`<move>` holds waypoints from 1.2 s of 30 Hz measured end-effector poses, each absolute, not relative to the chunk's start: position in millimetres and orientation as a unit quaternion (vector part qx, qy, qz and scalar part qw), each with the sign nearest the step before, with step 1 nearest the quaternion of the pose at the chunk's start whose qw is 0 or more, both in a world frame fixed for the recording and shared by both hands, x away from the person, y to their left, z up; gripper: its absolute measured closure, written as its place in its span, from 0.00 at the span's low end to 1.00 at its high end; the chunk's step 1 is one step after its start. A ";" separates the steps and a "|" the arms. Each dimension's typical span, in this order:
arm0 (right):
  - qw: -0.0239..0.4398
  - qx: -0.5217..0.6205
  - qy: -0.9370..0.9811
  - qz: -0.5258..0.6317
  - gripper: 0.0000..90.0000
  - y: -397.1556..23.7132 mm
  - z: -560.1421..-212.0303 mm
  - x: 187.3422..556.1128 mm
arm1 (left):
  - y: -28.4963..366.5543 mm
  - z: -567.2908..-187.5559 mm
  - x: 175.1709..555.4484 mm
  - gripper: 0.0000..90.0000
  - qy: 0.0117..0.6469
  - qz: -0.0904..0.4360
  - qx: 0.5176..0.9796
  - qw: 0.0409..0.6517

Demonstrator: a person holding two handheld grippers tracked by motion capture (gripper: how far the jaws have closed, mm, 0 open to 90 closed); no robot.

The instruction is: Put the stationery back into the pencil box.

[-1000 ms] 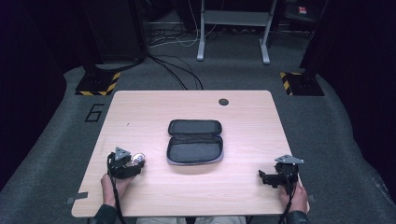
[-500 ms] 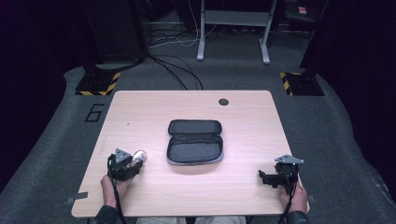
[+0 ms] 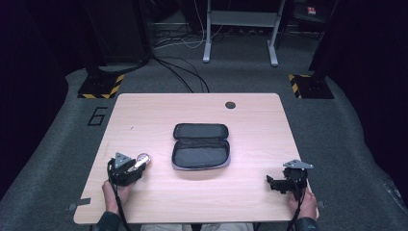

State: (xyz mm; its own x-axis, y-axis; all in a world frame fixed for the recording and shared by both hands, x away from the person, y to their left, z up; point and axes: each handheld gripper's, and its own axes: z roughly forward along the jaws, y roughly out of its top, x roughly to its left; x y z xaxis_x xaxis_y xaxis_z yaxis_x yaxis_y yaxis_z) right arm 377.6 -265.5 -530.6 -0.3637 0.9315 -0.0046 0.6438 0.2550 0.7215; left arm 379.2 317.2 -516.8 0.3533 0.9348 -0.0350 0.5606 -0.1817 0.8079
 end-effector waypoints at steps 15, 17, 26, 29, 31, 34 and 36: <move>0.222 0.517 0.760 0.324 0.00 -265.7 -530.5 377.6 | 305.5 -490.5 376.1 0.56 0.486 0.255 0.733 0.402; 0.222 0.518 0.761 0.322 0.00 -265.6 -530.4 377.6 | 302.5 -487.1 376.0 0.56 0.481 0.255 0.734 0.405; 0.224 0.517 0.760 0.324 0.00 -265.6 -530.7 377.7 | 285.5 -474.3 379.3 0.56 0.458 0.252 0.744 0.416; 0.222 0.518 0.760 0.323 0.00 -265.6 -530.5 377.6 | 279.7 -470.7 381.0 0.56 0.451 0.252 0.746 0.420; 0.221 0.518 0.761 0.321 0.00 -265.7 -530.3 377.6 | 275.8 -467.7 382.3 0.56 0.446 0.250 0.750 0.421; 0.223 0.518 0.760 0.323 0.00 -265.5 -530.6 377.6 | 268.8 -464.8 384.4 0.56 0.437 0.249 0.754 0.423; 0.223 0.518 0.761 0.322 0.00 -265.5 -530.5 377.6 | 263.1 -462.8 386.2 0.56 0.430 0.247 0.757 0.424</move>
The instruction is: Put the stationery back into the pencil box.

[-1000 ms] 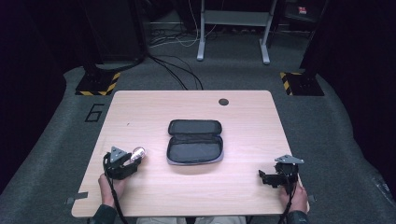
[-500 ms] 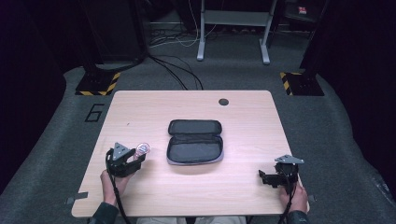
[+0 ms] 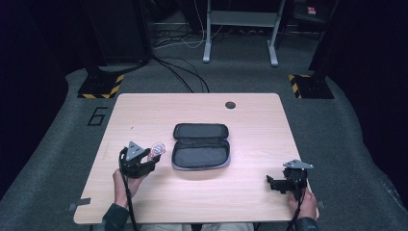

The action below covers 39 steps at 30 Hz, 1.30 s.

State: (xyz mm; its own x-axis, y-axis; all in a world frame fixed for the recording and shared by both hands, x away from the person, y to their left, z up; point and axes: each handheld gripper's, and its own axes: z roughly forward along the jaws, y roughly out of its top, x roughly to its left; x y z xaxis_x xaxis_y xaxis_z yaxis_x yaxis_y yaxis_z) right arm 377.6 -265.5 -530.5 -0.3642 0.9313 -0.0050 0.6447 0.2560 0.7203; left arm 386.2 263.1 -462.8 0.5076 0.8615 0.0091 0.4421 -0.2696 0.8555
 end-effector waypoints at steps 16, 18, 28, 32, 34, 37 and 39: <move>0.223 0.518 0.760 0.324 0.00 -265.6 -530.6 377.6 | 201.1 -456.5 412.7 0.56 0.369 0.218 0.798 0.423; 0.224 0.518 0.759 0.324 0.00 -265.5 -530.8 377.7 | 193.9 -458.3 415.3 0.56 0.365 0.215 0.802 0.420; 0.222 0.518 0.761 0.322 0.00 -265.6 -530.5 377.6 | 156.2 -475.7 434.3 0.56 0.356 0.185 0.822 0.405; 0.222 0.518 0.761 0.322 0.00 -265.6 -530.5 377.5 | 144.8 -482.6 442.6 0.56 0.354 0.178 0.836 0.379; 0.222 0.518 0.761 0.322 0.00 -265.6 -530.4 377.5 | 140.7 -486.3 445.9 0.56 0.361 0.179 0.837 0.370; 0.222 0.518 0.761 0.322 0.00 -265.5 -530.5 377.5 | 138.3 -488.7 447.5 0.55 0.364 0.179 0.837 0.367; 0.222 0.518 0.761 0.322 0.00 -265.5 -530.5 377.5 | 138.0 -488.8 447.3 0.55 0.365 0.178 0.840 0.360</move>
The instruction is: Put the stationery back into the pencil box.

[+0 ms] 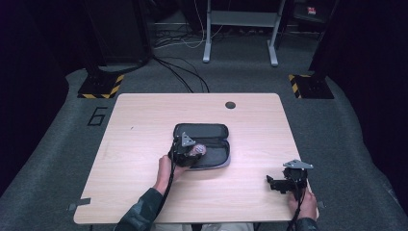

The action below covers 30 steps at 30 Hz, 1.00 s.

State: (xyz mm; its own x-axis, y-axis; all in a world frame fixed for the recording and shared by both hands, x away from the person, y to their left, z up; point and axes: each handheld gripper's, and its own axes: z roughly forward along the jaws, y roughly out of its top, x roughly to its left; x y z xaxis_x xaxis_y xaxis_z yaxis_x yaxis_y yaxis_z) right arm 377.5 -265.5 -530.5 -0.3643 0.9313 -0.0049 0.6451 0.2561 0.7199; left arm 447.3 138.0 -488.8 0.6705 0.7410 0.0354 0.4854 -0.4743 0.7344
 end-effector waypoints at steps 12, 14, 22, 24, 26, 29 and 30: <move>0.222 0.518 0.761 0.322 0.00 -265.5 -530.4 377.5 | 161.1 -476.6 427.4 0.17 0.373 0.176 0.827 0.383; 0.222 0.518 0.761 0.322 0.00 -265.5 -530.4 377.5 | 169.5 -473.5 419.2 0.14 0.373 0.180 0.825 0.385; 0.222 0.518 0.761 0.322 0.00 -265.5 -530.5 377.5 | 213.2 -472.3 384.4 0.08 0.394 0.205 0.812 0.379; 0.222 0.518 0.761 0.322 0.00 -265.5 -530.5 377.5 | 225.0 -474.8 375.1 0.07 0.402 0.210 0.810 0.371; 0.223 0.518 0.761 0.322 0.00 -265.5 -530.5 377.5 | 235.0 -478.5 366.9 0.06 0.411 0.215 0.806 0.366; 0.222 0.518 0.761 0.322 0.00 -265.5 -530.4 377.5 | 248.3 -484.6 357.0 0.04 0.424 0.217 0.804 0.356; 0.222 0.518 0.761 0.321 0.00 -265.5 -530.4 377.5 | 252.9 -487.9 353.6 0.04 0.427 0.221 0.804 0.350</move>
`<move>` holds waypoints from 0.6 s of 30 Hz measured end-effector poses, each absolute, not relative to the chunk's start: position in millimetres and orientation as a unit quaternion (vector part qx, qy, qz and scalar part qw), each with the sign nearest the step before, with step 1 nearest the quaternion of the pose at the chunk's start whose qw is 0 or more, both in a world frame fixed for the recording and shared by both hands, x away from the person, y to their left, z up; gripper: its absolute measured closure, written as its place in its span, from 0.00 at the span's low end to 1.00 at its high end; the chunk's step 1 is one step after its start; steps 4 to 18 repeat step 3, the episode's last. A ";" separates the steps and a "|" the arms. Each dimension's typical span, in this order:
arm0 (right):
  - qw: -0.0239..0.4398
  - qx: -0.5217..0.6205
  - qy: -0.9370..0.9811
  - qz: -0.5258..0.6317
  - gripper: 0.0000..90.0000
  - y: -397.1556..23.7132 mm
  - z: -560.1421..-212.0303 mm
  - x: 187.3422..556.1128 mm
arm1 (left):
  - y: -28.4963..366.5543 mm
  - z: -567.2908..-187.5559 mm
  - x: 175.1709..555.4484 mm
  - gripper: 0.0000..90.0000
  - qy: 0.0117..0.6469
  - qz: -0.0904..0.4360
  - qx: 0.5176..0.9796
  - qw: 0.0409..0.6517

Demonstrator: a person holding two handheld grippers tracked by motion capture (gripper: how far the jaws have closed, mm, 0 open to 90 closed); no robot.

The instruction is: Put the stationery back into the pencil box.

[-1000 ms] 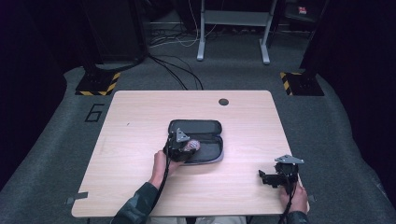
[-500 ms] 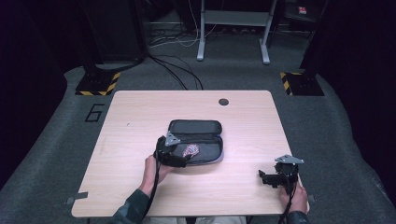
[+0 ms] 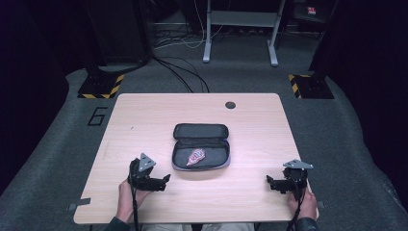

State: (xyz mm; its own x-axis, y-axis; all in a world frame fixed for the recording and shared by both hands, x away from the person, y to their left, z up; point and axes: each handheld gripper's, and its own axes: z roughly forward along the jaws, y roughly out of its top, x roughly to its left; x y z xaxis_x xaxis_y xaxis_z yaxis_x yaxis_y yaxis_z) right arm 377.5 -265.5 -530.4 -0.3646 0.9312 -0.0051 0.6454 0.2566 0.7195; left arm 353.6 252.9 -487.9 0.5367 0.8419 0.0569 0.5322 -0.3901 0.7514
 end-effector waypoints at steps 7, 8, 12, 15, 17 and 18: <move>0.222 0.518 0.761 0.322 0.00 -265.5 -530.4 377.5 | 262.4 -495.3 348.8 0.02 0.436 0.222 0.804 0.338; 0.222 0.518 0.761 0.322 0.00 -265.5 -530.4 377.5 | 262.4 -495.3 348.8 0.02 0.436 0.222 0.804 0.338; 0.222 0.518 0.761 0.322 0.00 -265.5 -530.4 377.5 | 262.4 -495.3 348.8 0.02 0.436 0.222 0.804 0.338; 0.222 0.518 0.761 0.322 0.00 -265.5 -530.4 377.5 | 262.4 -495.3 348.8 0.02 0.436 0.222 0.804 0.338; 0.222 0.518 0.761 0.322 0.00 -265.5 -530.4 377.5 | 262.4 -495.3 348.8 0.02 0.436 0.222 0.804 0.338; 0.222 0.518 0.761 0.322 0.00 -265.5 -530.4 377.5 | 262.4 -495.3 348.8 0.02 0.436 0.222 0.804 0.338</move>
